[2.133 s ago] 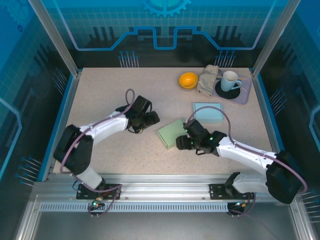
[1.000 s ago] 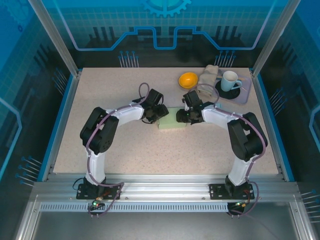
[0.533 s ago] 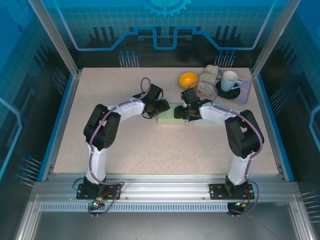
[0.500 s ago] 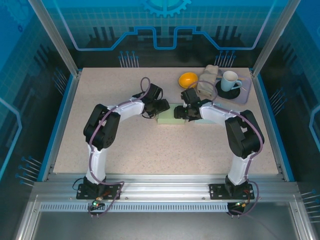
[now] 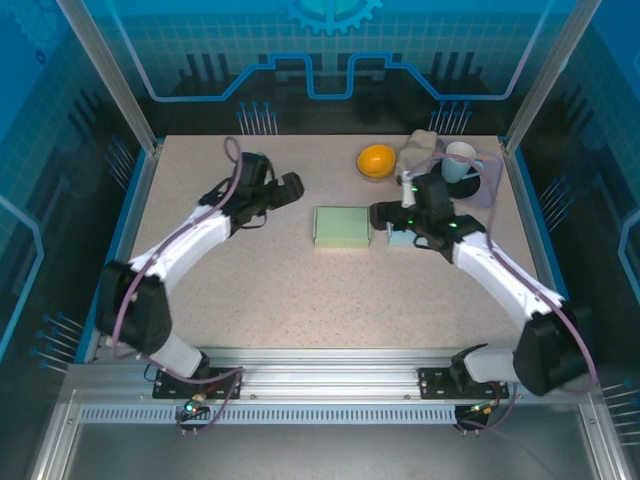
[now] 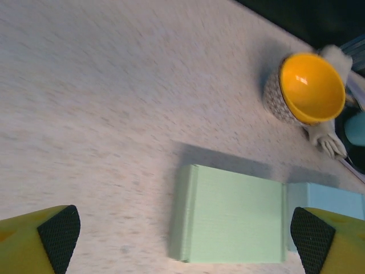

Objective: Fold the paper box

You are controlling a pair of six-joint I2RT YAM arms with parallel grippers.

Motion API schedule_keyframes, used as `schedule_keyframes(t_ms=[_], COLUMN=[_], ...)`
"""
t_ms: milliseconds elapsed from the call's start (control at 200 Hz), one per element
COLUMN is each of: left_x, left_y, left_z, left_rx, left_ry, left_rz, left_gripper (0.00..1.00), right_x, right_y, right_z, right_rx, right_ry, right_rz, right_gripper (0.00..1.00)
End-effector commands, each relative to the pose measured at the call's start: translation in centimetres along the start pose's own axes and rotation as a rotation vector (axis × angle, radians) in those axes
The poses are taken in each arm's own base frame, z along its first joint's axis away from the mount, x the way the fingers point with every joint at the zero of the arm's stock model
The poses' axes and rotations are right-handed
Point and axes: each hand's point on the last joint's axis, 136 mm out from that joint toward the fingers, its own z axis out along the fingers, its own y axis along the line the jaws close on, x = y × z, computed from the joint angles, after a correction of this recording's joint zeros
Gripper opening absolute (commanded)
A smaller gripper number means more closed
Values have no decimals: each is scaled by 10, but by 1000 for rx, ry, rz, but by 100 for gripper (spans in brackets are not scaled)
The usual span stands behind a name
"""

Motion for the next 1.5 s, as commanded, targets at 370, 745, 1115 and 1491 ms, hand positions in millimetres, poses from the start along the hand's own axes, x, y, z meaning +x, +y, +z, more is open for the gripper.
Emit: schedule_keyframes(t_ms=[370,745,1115,1491], left_x=[19,14,10,17], left_y=[196,218,193,185], left_z=[-82,-49,-1,17], left_rx=[-478,-448,-284,-235], left_ry=[-458,-532,-467,-428], left_rz=[168,152,284,335], left_gripper=[99,99,99,99], right_x=[67,58,60,57], right_y=[-175,-159,-132,-122], right_z=[-12,12,46,58], right_rx=[422,357,245,232], right_ry=[-326,-423,-356,-295], right_rz=[206,71,-73,-129], right_gripper=[100,100,100,100])
